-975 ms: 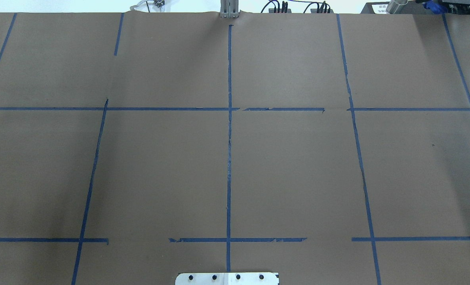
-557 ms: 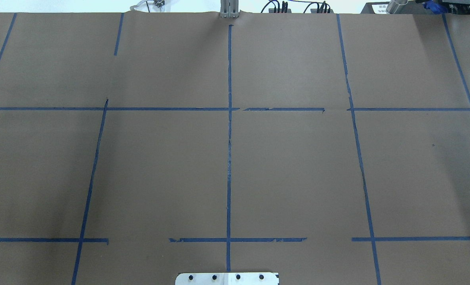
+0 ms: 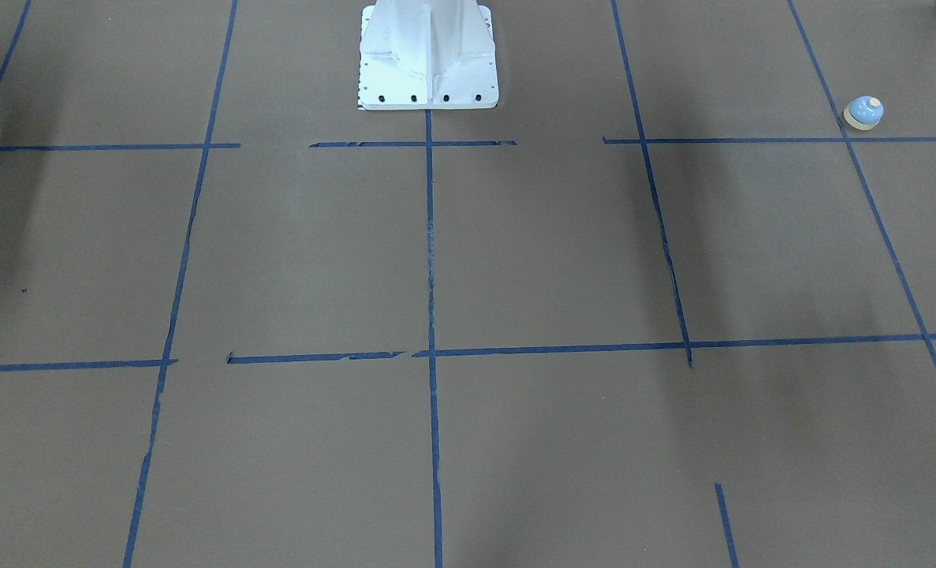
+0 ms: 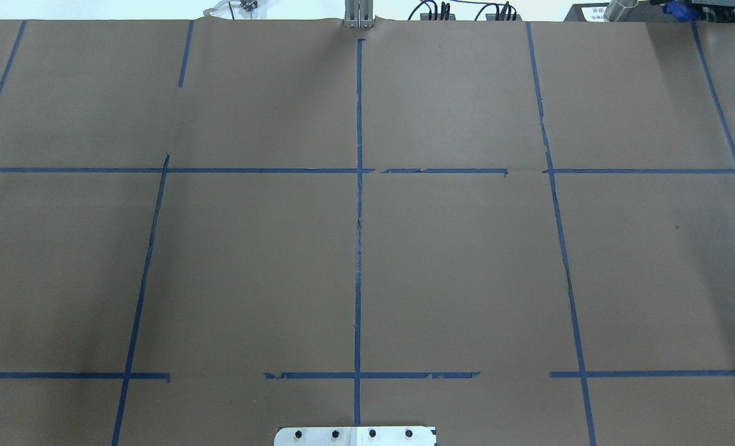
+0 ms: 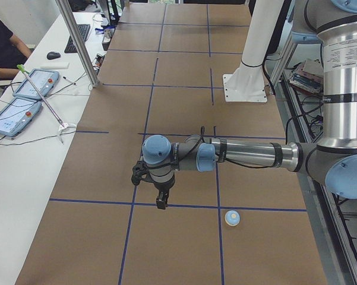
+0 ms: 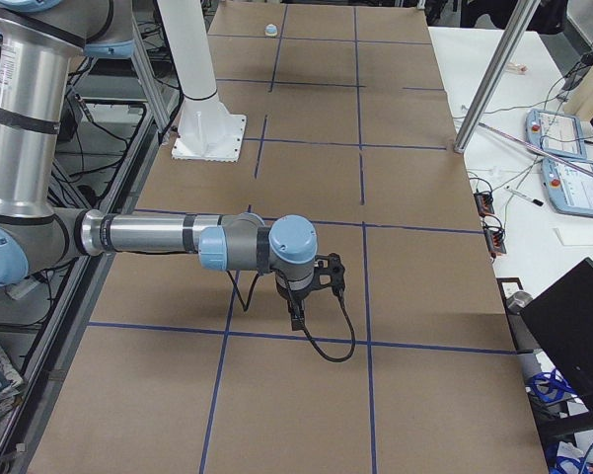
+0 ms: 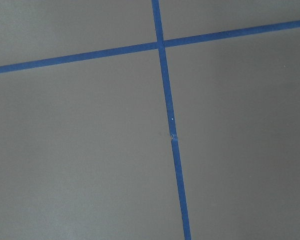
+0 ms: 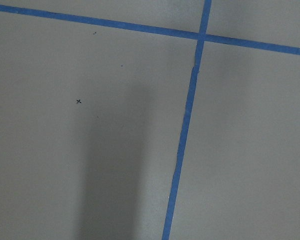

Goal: Place and press bell with both arms

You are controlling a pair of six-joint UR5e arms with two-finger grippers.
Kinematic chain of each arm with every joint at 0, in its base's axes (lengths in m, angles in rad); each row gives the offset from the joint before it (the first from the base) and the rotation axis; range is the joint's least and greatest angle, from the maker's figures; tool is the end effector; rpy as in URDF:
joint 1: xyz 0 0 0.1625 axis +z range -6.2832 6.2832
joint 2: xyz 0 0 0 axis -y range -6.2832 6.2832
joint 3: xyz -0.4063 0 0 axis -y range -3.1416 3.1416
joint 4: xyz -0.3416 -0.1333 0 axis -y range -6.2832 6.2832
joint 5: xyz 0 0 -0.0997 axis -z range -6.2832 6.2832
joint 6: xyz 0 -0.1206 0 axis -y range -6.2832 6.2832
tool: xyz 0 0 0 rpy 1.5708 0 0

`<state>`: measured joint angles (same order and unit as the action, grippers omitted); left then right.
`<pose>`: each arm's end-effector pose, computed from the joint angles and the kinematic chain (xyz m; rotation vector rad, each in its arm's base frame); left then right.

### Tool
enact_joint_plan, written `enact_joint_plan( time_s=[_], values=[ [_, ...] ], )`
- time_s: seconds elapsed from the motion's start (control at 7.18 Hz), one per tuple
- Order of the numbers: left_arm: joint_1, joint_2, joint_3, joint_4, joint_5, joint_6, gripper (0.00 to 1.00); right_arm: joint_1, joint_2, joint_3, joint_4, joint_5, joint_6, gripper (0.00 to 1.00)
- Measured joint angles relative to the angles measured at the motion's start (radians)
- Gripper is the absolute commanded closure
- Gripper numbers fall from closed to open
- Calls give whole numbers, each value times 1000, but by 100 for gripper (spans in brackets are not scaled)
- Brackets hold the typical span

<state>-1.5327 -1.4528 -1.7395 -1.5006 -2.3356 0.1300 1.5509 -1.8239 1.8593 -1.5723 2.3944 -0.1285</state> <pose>-0.0349 -0.3929 0.6376 0.0166 0.7656 0.1524 0.0380 -0.3429 0.6223 0.0767 -0.8214 -0.1538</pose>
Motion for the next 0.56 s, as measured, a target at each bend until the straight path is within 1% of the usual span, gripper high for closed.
enact_joint_plan(
  time_s=[0.56],
  values=[
    [0, 15, 3, -8, -2, 2, 0, 0, -1, -3, 0, 0, 0, 0]
  ],
)
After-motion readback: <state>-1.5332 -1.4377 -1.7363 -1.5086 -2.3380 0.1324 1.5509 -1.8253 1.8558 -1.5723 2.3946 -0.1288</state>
